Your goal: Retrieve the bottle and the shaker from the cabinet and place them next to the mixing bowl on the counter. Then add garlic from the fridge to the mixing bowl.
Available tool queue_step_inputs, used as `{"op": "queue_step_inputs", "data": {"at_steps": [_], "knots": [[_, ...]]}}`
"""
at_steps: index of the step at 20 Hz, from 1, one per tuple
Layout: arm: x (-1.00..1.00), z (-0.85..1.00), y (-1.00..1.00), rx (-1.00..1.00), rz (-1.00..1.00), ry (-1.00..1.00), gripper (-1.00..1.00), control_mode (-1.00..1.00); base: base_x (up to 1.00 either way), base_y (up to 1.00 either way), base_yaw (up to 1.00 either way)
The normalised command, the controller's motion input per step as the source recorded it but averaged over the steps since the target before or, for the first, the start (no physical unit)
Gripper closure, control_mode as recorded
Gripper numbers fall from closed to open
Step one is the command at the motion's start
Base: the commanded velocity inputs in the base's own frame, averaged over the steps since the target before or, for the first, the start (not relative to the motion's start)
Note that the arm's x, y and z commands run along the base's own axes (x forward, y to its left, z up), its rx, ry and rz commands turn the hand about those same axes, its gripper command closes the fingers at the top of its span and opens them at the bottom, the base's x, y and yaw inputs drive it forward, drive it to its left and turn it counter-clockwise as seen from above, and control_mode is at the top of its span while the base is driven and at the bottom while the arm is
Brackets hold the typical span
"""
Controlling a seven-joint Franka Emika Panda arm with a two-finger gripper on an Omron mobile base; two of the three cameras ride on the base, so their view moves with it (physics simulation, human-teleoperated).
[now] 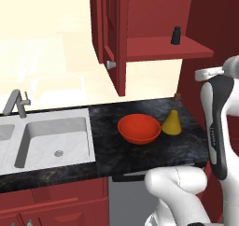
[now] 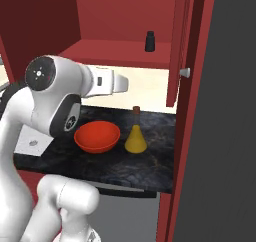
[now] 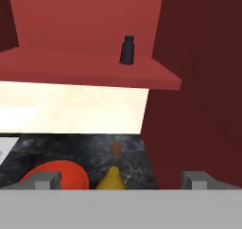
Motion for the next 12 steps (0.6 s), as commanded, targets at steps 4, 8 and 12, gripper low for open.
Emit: {"op": "queue_step_inputs", "data": {"at_steps": [4, 8, 12], "knots": [[0.13, 0.22, 0.16, 0.0, -0.04, 0.18, -1.0, -1.0, 0.0, 0.0, 0.0], [0.24, 0.28, 0.0, 0.07, 0.0, -0.01, -1.0, -1.0, 0.0, 0.0, 0.0], [0.08, 0.17, 0.0, 0.14, 0.0, -0.15, -1.0, -1.0, 0.0, 0.0, 0.0]]}}
